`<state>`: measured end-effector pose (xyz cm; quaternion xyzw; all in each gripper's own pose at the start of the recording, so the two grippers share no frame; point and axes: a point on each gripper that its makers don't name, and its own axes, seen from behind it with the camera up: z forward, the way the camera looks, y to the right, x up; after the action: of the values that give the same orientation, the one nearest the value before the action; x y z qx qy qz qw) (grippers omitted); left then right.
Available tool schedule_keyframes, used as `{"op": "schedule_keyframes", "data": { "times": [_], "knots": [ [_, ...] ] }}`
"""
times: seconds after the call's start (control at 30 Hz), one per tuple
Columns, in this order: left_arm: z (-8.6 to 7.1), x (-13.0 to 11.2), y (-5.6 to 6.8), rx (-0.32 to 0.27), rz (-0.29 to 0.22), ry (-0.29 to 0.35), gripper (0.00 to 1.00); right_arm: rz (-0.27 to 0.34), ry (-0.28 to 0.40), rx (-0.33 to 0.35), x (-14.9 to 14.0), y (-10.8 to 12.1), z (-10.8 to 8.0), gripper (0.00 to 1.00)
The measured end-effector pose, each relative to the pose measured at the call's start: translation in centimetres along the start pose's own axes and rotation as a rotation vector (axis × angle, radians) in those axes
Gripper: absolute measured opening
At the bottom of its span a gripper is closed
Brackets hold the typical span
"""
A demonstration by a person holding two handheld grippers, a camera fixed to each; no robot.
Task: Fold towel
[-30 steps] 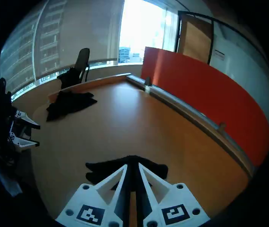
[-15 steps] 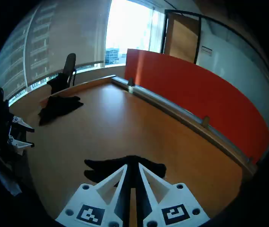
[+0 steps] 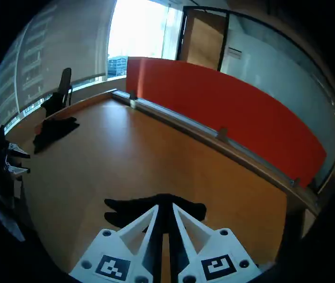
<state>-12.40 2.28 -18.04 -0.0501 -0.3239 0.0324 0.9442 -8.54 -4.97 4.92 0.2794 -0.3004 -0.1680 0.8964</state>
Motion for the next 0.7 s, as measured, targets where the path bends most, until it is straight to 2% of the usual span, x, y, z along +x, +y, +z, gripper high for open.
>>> {"op": "schedule_keyframes", "data": {
  "times": [0.37, 0.7],
  "knots": [
    [0.3, -0.1, 0.8, -0.005, 0.001, -0.018, 0.92, 0.034, -0.046, -0.087, -2.9, 8.0, -3.0, 0.05],
    [0.6, 0.2, 1.3, -0.003, 0.015, -0.026, 0.92, 0.055, -0.088, -0.152, -5.3, 13.3, -4.9, 0.05]
  ]
}}
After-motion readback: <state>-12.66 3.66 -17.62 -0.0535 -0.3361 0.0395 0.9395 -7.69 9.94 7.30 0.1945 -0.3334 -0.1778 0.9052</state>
